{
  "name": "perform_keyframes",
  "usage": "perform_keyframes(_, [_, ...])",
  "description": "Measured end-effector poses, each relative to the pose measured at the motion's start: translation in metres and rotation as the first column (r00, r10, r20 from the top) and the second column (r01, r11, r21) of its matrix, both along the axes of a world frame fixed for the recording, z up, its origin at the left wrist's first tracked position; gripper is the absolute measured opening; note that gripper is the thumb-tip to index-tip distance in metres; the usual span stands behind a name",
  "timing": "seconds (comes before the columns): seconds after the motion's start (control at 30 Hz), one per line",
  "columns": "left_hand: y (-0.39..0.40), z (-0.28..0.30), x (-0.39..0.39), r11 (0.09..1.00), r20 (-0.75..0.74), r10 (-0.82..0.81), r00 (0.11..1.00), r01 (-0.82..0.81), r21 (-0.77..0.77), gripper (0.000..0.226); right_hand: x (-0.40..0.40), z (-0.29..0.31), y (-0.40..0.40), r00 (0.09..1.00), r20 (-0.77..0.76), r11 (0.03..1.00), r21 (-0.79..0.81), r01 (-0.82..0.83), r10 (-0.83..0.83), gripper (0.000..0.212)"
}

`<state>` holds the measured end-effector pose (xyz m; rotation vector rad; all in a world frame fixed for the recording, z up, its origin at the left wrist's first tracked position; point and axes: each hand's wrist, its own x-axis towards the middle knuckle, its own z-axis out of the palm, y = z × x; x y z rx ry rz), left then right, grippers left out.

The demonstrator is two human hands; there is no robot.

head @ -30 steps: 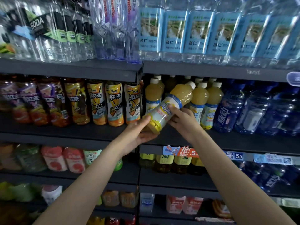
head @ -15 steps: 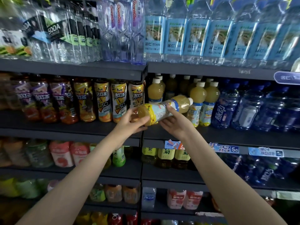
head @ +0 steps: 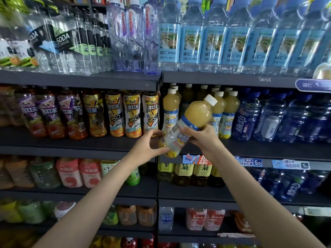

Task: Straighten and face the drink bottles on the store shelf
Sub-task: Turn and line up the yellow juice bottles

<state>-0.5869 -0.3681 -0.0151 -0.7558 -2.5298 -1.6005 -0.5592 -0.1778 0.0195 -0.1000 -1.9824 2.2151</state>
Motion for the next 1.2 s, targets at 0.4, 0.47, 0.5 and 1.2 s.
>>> perform_keyframes(0.4, [0.012,-0.013,0.013,0.997,0.156,0.054,0.986,-0.063,0.048,0.062,0.006,0.02,-0.004,0.982,-0.021,0.93,0.327,-0.169,0.186,0.048])
perform_keyframes(0.47, [0.014,-0.02,0.012,0.985,0.131,0.158,0.979,-0.165,0.044,0.061,0.002,0.017,-0.007,0.991,0.021,0.944,0.302,-0.134,0.134,0.053])
perform_keyframes(0.5, [0.015,-0.021,0.012,0.976,0.099,0.212,0.972,-0.216,0.031,0.061,0.0,0.016,-0.009,0.993,0.031,0.951,0.285,-0.118,0.114,0.056])
perform_keyframes(1.2, [0.041,0.013,-0.007,0.989,-0.193,0.131,0.973,-0.114,0.097,0.054,0.005,0.03,0.019,0.894,-0.376,0.874,0.485,-0.035,0.245,0.062])
